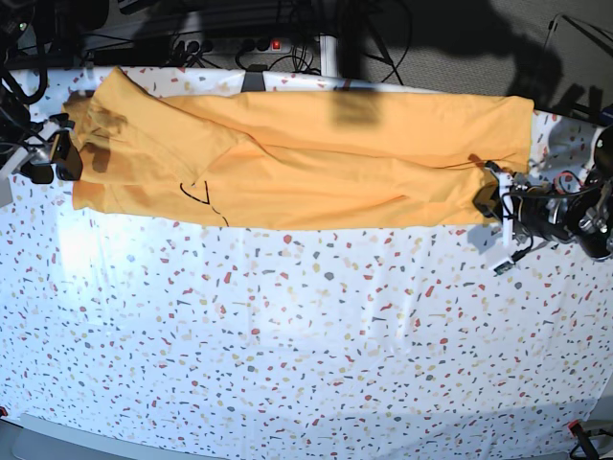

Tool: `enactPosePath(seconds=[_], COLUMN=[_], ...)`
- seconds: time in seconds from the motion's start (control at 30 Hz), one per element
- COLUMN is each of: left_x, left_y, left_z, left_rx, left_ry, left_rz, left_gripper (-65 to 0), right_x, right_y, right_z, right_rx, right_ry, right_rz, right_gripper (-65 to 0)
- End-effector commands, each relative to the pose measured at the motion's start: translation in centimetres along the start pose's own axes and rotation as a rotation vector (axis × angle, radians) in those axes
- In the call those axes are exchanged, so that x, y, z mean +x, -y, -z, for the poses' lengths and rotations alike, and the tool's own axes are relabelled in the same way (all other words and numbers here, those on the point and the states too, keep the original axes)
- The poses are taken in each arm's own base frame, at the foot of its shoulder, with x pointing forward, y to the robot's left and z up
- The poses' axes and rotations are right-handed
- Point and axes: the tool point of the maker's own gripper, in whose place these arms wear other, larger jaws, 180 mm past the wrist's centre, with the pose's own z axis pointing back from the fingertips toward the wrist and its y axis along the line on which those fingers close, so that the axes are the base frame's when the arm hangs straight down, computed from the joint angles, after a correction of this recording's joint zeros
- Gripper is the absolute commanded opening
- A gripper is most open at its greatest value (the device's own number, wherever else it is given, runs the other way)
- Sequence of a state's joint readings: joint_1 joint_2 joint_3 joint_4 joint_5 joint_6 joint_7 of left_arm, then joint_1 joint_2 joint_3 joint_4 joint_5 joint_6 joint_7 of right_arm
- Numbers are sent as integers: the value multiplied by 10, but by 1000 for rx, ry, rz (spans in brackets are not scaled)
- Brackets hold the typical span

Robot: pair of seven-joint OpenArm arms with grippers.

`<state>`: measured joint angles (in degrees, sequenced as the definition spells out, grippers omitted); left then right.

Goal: Fold the T-shirt properly
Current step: 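Move both grippers to the two ends of the folded strip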

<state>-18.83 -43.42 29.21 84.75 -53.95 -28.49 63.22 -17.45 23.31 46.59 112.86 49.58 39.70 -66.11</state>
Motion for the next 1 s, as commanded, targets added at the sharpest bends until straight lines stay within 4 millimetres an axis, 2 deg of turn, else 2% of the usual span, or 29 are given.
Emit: enactPosePath(seconds=[0.0,0.13,0.3,0.5,0.63,0.8,0.97], left_x=[11,-4,-18,-54,-66,-67,-61], left_y=[-4,11,29,29,25,25,13], left_z=[-15,-33,-51,-48,-44,-41,-42], left_rx=[9,-7,15,53,90,100,165], left_ry=[31,-63,-90,-178,-194,-184,-166], left_rz=[16,89,204,233,255,266,314], left_gripper=[-650,-650,-650,-650,-650,-650,-650], right_x=[12,11,12,12,12,12,12], right_y=[2,2,2,2,2,2,2], right_z=[-4,-4,-4,-4,-4,-4,-4], right_rx=[-6,-6,-6,-6,-6,-6,-6], right_ry=[34,34,34,35,34,34,34], right_rz=[-27,-27,-27,-26,-27,-27,-27], right_gripper=[-338,-338,-338,-338,-338,-338,-338])
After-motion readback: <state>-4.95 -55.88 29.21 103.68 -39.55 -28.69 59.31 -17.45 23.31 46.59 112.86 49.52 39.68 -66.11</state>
